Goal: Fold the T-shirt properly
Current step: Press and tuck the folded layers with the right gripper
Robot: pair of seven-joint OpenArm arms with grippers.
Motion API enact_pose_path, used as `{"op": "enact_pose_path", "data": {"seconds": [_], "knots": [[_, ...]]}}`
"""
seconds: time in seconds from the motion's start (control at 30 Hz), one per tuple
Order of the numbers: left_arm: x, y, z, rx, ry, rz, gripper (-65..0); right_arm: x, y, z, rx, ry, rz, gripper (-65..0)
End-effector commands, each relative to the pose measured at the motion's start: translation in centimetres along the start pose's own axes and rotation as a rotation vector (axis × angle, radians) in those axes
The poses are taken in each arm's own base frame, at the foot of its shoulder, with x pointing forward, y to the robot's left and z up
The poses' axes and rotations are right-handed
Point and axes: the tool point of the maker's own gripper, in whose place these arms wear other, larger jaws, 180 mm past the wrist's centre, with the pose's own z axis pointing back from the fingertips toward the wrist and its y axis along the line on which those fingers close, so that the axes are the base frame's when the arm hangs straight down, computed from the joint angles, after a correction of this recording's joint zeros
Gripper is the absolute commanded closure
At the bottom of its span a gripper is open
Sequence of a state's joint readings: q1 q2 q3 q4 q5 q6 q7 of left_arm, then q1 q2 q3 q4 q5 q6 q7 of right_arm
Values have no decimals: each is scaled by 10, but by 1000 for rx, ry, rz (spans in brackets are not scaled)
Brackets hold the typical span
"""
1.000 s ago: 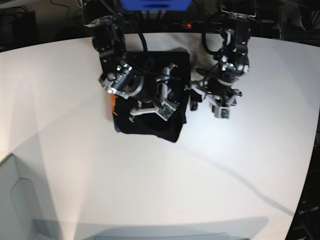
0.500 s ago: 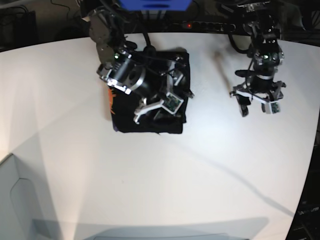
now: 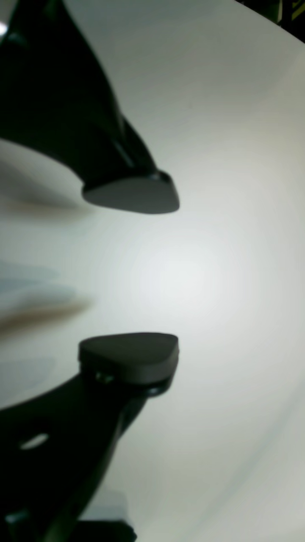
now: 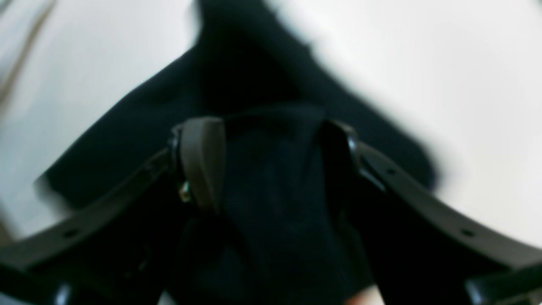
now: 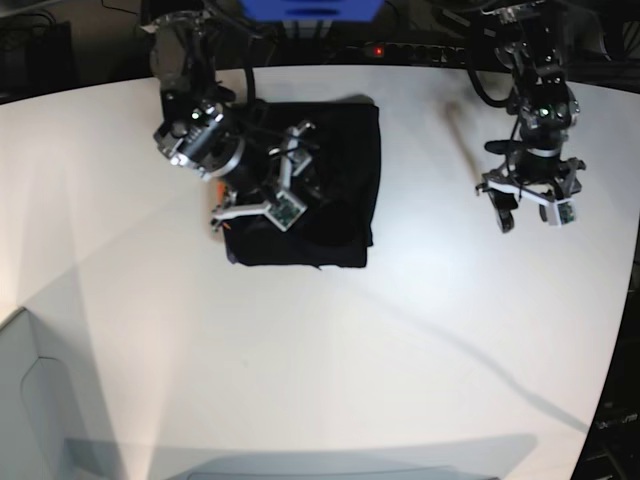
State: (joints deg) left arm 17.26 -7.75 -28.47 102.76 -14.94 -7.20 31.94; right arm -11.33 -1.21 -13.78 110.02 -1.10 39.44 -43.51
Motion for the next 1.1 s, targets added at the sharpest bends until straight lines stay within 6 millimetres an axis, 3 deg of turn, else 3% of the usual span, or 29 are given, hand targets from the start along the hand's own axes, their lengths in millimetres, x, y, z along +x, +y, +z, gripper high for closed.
{"op": "enact_pose_path", "data": {"seconds": [0.0, 0.13, 0.27, 0.47, 0.53, 0.7, 0.87, 0.97, 1.07], "knots": [[17, 1, 1, -3, -53, -13, -424, 17, 17, -1, 53, -66, 16, -362], [17, 1, 1, -3, -55, -13, -424, 30, 64, -7, 176, -90, 73, -362], [21, 7, 2, 8, -61, -25, -424, 41, 90, -7, 245, -115, 129, -362], [41, 29, 10, 64, -113, -29, -424, 21, 114, 0, 333, -69, 256, -362], [41, 31, 10, 70, -114, -28, -424, 26, 108, 4, 312, -85, 265, -361], [43, 31, 12, 69, -118, -31, -424, 41, 55, 8, 156, -120, 190, -361], [46, 27, 16, 64, -131, -32, -424, 40, 7, 2, 43, -107, 122, -361], [46, 25, 18, 60, -112, -36, -424, 30, 6, -15, 68, -67, 103, -361], [43, 22, 18, 57, -66, -37, -424, 22, 18, -38, 121, -32, 51, -361]]}}
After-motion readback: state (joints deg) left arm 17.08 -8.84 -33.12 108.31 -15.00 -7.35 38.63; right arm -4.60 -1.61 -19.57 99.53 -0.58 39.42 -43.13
